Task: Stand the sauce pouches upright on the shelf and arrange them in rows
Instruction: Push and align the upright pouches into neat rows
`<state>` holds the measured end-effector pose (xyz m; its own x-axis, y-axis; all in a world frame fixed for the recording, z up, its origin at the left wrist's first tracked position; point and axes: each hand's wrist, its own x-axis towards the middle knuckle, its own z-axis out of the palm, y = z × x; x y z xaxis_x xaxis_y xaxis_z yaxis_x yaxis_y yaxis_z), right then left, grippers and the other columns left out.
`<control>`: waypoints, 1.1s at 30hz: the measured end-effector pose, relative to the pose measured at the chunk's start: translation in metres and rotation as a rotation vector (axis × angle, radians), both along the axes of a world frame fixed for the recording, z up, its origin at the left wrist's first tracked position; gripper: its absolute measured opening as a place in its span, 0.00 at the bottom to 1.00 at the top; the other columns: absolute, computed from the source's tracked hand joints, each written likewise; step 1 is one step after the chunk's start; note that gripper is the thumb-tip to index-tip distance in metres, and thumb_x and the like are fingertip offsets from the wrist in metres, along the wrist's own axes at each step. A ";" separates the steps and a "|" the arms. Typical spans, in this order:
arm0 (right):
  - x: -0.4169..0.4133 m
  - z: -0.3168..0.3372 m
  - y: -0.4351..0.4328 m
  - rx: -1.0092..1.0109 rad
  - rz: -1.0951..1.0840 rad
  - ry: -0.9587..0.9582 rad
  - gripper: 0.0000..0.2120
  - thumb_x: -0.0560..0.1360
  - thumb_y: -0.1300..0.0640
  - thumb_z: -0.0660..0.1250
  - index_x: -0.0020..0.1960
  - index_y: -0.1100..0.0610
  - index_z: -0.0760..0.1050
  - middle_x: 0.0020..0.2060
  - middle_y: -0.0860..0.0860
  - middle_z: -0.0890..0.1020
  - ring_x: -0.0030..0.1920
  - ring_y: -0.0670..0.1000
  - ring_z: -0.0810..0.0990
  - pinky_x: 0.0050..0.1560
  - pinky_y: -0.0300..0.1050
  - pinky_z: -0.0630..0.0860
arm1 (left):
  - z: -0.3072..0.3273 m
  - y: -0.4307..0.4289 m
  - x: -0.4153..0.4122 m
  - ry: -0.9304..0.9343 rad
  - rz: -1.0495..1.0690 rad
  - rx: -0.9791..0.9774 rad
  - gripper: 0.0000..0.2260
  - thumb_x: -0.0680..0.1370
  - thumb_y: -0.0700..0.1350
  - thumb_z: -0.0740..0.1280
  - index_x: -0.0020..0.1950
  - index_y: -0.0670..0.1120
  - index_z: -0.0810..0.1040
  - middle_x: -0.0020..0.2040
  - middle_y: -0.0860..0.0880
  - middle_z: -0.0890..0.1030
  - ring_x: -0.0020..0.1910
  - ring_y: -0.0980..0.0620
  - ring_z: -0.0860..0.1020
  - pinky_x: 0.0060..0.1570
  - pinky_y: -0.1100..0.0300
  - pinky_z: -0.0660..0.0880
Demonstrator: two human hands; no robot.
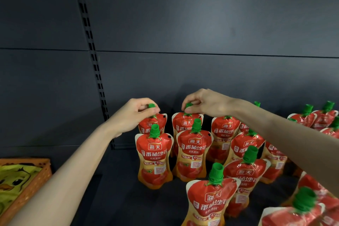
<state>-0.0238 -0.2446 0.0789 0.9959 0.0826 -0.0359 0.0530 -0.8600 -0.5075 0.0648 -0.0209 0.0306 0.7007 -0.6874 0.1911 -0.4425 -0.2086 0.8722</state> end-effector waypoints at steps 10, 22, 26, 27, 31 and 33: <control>0.000 -0.004 0.000 0.029 -0.052 -0.010 0.10 0.77 0.54 0.65 0.58 0.52 0.76 0.53 0.49 0.81 0.55 0.47 0.79 0.56 0.41 0.75 | -0.002 0.001 -0.001 -0.003 0.054 0.016 0.09 0.78 0.50 0.62 0.56 0.51 0.78 0.49 0.52 0.82 0.51 0.58 0.80 0.51 0.63 0.76; -0.041 0.017 0.010 0.133 -0.075 -0.226 0.12 0.73 0.49 0.68 0.53 0.54 0.79 0.46 0.47 0.83 0.49 0.45 0.82 0.56 0.41 0.77 | 0.003 0.019 -0.040 -0.246 0.206 -0.201 0.11 0.74 0.56 0.66 0.53 0.53 0.79 0.50 0.58 0.81 0.53 0.62 0.78 0.52 0.67 0.72; -0.057 0.004 0.016 0.061 0.000 0.115 0.18 0.72 0.48 0.69 0.59 0.55 0.77 0.52 0.48 0.83 0.51 0.44 0.81 0.56 0.36 0.76 | -0.012 0.023 -0.060 -0.069 0.030 -0.157 0.15 0.69 0.58 0.71 0.52 0.54 0.80 0.51 0.55 0.83 0.53 0.59 0.80 0.52 0.62 0.76; -0.058 0.000 0.016 0.079 0.012 0.148 0.16 0.74 0.50 0.68 0.58 0.56 0.77 0.51 0.50 0.84 0.50 0.45 0.82 0.55 0.37 0.77 | -0.018 0.022 -0.063 -0.031 0.011 -0.150 0.14 0.69 0.55 0.72 0.52 0.53 0.81 0.51 0.55 0.83 0.53 0.58 0.80 0.50 0.62 0.77; -0.056 -0.011 0.013 0.164 0.004 0.136 0.11 0.75 0.57 0.67 0.56 0.59 0.78 0.48 0.54 0.85 0.48 0.50 0.84 0.54 0.45 0.79 | -0.028 0.018 -0.066 0.050 0.013 -0.197 0.09 0.71 0.47 0.68 0.50 0.49 0.81 0.48 0.56 0.84 0.49 0.57 0.81 0.43 0.65 0.78; -0.053 -0.012 0.013 0.154 -0.007 0.107 0.11 0.75 0.56 0.67 0.55 0.59 0.78 0.48 0.53 0.85 0.47 0.49 0.84 0.50 0.40 0.80 | -0.027 0.018 -0.061 0.046 0.017 -0.190 0.07 0.73 0.43 0.68 0.50 0.47 0.81 0.48 0.55 0.84 0.49 0.57 0.82 0.42 0.66 0.77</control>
<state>-0.0772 -0.2315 0.0665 0.9878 0.0879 -0.1288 -0.0141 -0.7722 -0.6352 0.0038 -0.0032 0.0033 0.7226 -0.6303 0.2839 -0.3994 -0.0455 0.9156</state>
